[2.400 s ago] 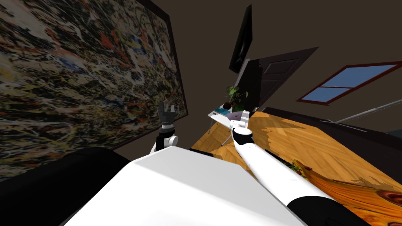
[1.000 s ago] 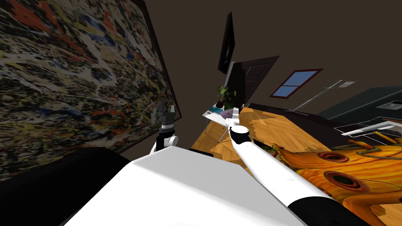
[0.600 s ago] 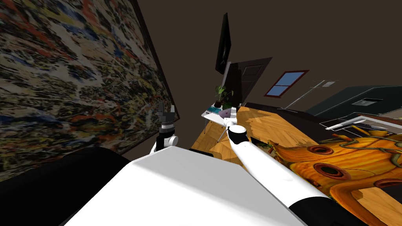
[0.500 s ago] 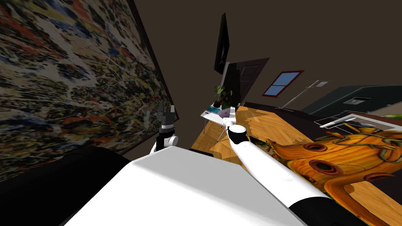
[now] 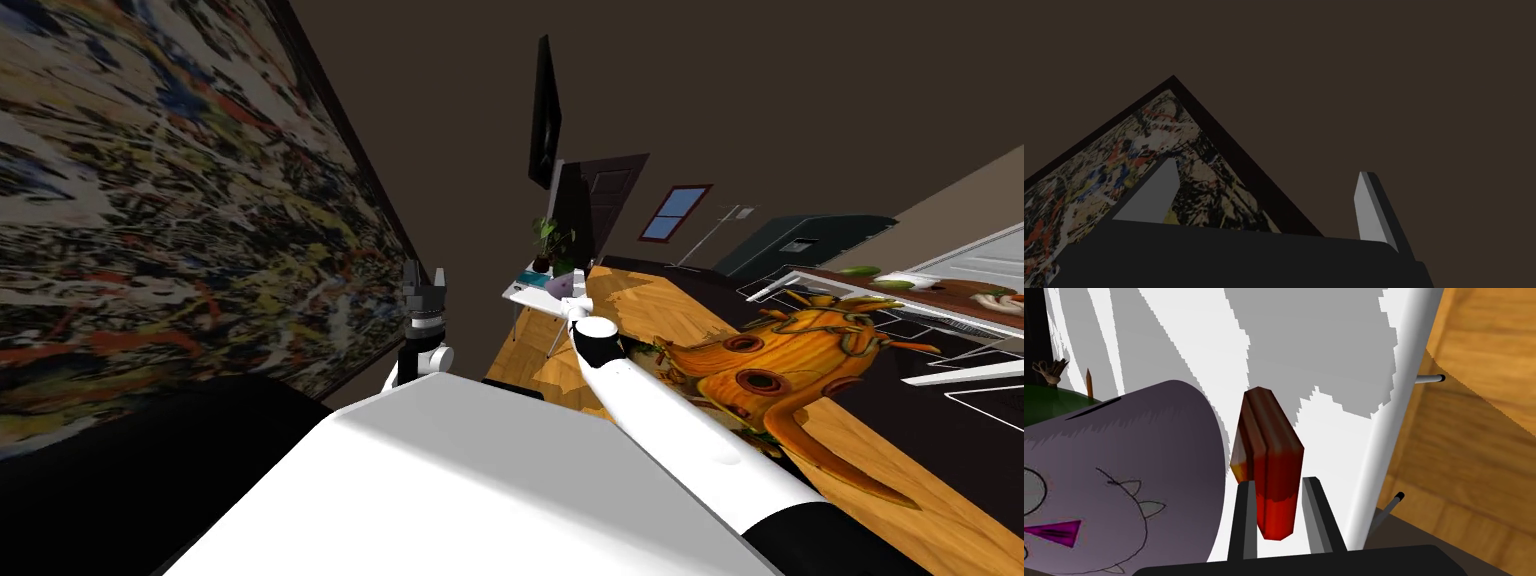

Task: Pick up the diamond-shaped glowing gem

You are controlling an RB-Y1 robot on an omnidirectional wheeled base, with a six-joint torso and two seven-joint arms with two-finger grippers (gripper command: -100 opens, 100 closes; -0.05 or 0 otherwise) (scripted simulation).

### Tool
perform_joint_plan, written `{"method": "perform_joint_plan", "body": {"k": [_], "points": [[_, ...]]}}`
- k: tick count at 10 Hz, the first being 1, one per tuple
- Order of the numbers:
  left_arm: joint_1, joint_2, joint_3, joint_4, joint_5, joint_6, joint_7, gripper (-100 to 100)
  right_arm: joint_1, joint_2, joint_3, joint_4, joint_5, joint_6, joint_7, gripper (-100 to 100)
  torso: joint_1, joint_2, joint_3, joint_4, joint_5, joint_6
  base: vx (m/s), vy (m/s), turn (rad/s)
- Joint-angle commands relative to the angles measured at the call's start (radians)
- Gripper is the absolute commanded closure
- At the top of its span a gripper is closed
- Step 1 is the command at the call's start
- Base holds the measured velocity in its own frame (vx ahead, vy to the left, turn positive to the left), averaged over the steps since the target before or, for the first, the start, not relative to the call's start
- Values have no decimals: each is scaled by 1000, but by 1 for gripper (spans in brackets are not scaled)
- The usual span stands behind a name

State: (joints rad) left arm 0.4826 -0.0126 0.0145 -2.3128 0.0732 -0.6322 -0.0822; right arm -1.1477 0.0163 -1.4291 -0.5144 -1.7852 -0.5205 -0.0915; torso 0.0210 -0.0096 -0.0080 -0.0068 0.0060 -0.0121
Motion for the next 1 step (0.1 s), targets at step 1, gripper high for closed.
{"method": "perform_joint_plan", "body": {"k": [1], "points": [[0,0,0,0,0,0,0,0,0,0,0,0,0,0,0,0,0,0,0,0,0,0,0,0,0]]}}
